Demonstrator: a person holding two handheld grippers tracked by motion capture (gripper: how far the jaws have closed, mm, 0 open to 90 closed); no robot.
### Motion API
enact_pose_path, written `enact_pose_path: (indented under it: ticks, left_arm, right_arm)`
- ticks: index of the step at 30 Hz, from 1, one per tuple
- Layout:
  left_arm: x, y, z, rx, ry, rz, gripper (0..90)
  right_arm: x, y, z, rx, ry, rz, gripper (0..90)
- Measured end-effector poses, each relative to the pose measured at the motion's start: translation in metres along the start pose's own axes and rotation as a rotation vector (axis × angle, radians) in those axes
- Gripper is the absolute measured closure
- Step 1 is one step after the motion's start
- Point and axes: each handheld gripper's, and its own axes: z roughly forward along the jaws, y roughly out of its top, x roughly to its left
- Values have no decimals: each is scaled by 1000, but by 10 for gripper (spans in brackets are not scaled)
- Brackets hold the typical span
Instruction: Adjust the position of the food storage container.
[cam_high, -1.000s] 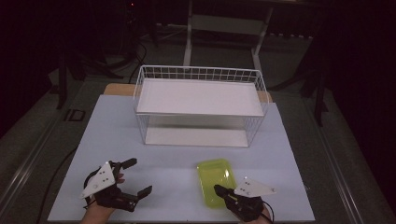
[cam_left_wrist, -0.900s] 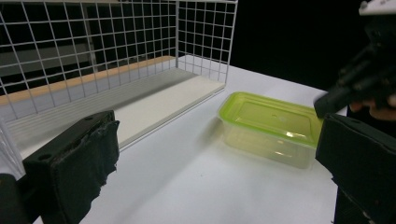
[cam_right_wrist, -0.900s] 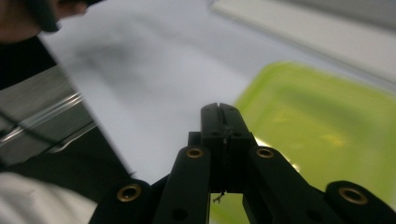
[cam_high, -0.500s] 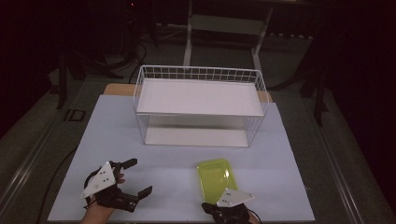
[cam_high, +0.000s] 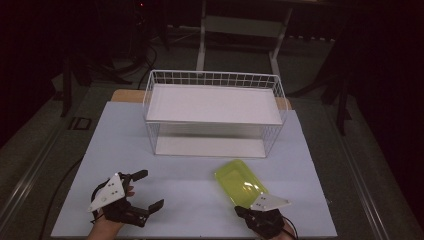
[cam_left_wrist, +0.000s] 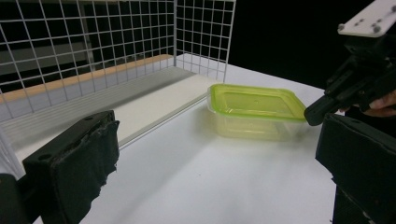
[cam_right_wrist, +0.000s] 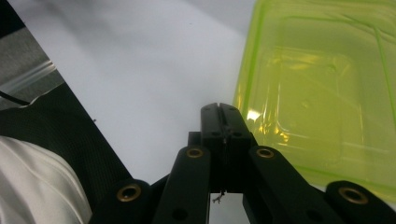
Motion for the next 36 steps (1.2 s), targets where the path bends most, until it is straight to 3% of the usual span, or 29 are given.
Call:
enact_pose_path:
  ticks: [4,7,8,10,14,17,21,26,34,36]
  left_arm:
    - [0,0,0,4,-1,3,0]
    - [0,0,1,3,-4,-2,0]
    - [0,-1,1,4,-4,-1,0]
    - [1,-1,1,7,-4,1,0]
    - [0,-1,2,10,-5,3,0]
    - [0,-1,2,11,-5,3,0]
    - [1,-1,1,7,-2,-3,0]
    - [0,-1,2,10,-5,-2,0]
    - [1,-2,3,15,-2,0,0]
    - [1,-2,3,18,-2,0,0]
  right_arm:
    - [-7,2,-5,-7,-18,7,899]
    - [-10,3,-8,11,-70,-36,899]
    - [-16,2,-10,3,-58,3,899]
    - [-18,1,-11,-1,-31,19,899]
    - [-8,1,-6,-12,68,-17,899]
    - [-6,2,-1,15,60,-39,900]
    - [-14,0,0,60,16,-35,900]
    - [-29,-2,-7,47,-36,-17,900]
    - [-66,-6,-18,21,-154,32,900]
    - [-73,-5,-24,4,-187,23,900]
